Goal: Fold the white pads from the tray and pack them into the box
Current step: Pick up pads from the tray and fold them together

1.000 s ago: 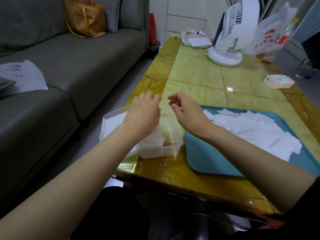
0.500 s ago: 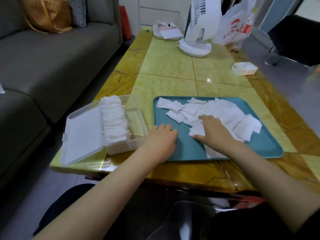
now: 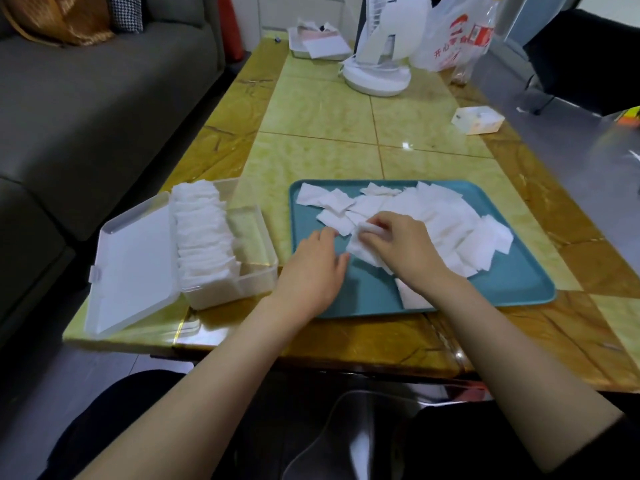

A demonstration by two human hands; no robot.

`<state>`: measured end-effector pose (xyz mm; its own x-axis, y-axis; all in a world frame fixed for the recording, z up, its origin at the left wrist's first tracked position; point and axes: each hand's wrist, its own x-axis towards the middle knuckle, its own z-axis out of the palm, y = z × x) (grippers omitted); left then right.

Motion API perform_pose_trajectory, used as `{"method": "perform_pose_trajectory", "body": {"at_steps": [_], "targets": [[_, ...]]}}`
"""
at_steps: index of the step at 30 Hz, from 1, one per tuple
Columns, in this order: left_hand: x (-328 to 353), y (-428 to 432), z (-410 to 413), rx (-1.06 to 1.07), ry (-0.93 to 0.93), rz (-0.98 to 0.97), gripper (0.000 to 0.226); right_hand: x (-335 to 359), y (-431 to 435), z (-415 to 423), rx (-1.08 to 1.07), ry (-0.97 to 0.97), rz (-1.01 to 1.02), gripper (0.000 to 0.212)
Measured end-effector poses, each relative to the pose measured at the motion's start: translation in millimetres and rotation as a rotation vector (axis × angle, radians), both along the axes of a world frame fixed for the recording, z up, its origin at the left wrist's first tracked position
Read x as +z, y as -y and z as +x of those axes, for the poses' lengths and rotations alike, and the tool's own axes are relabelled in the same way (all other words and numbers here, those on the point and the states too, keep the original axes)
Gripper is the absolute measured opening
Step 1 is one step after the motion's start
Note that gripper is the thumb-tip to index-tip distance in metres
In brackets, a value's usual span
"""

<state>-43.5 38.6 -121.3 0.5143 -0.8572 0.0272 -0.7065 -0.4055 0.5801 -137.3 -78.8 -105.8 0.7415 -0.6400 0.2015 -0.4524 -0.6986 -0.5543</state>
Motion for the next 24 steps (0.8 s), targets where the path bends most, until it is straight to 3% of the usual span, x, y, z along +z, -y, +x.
{"method": "perform_pose_trajectory", "body": {"at_steps": [3, 6, 9, 13, 17, 20, 24], "targets": [[6, 4, 3, 0.082, -0.272, -0.159, 0.039, 5, -9, 6, 0.024, 0.112, 0.244, 0.02], [7, 4, 6, 0.103, -0.222, -0.256, 0.008, 7, -12, 8, 0.08, 0.164, 0.343, 0.028], [7, 5, 9, 0.11, -0.161, -0.266, 0.02, 15, -7, 3, 0.062, 0.233, 0.392, 0.026], [10, 6, 2, 0.099, -0.168, -0.267, 0.018, 23, -3, -9, 0.033, 0.321, 0.389, 0.025], [13, 6, -4, 0.072, -0.13, -0.26, 0.038, 22, -8, -16, 0.062, 0.317, 0.385, 0.025], [13, 5, -4, 0.085, -0.1, -0.251, 0.037, 24, 2, -31, 0.02, 0.187, 0.236, 0.019], [11, 4, -2, 0.1, -0.109, -0.237, 0.023, 12, 16, -56, -0.001, -0.332, -0.013, 0.03]]}}
